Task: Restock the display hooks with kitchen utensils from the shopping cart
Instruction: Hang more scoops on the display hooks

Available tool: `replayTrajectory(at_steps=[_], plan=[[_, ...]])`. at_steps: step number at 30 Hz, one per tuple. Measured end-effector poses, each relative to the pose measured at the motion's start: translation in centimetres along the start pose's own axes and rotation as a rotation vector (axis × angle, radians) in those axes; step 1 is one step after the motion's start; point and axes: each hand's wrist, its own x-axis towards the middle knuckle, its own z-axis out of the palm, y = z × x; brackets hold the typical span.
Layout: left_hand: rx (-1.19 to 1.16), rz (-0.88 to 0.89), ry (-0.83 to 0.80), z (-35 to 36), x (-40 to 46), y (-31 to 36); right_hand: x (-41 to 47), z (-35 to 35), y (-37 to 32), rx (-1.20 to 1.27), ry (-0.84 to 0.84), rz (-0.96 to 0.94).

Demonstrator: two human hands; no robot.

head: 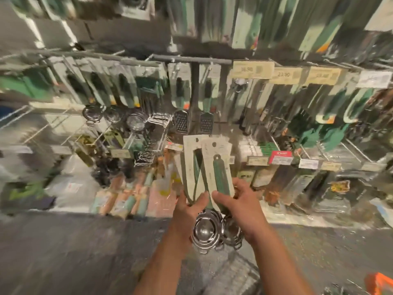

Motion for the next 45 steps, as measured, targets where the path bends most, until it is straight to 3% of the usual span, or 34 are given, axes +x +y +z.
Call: replayTrajectory(at_steps=[3,9,15,21,29,38,45], plan=[[-0.027,0.048,0.028,-1.9,-1.4,1.1,0.6,2.1,-0.4,0.004,-0.064,0.013],[-0.228,0.031,0.149,-12.3,-3.9,4.9,0.4,13.1,-2.9,-0.055,-0.205,-0.034],[-0.258,0.071,0.259,-23.1,-5.7,9.2,1.1,24.3,-3.3,-0.128,-0.178,-0.111],[-0.177,0.114,0.319,-30.4,-6.8,13.6,1.9,33.5,-3.2,-0.042,-0.113,-0.162],[-0.254,0.107,0.345,-33.6,-4.7,16.9,5.5,38.4,-4.3,-0.011,-0.036,-0.137],[-0.297,0.098,0.461,-36.5,1.6,21.8,13.4,43.1,-7.4,-0.094,-0.103,-0.138],[-0.322,0.193,0.521,-38.8,7.0,23.0,19.1,45.0,-8.3,-0.125,-0.151,-0.184]])
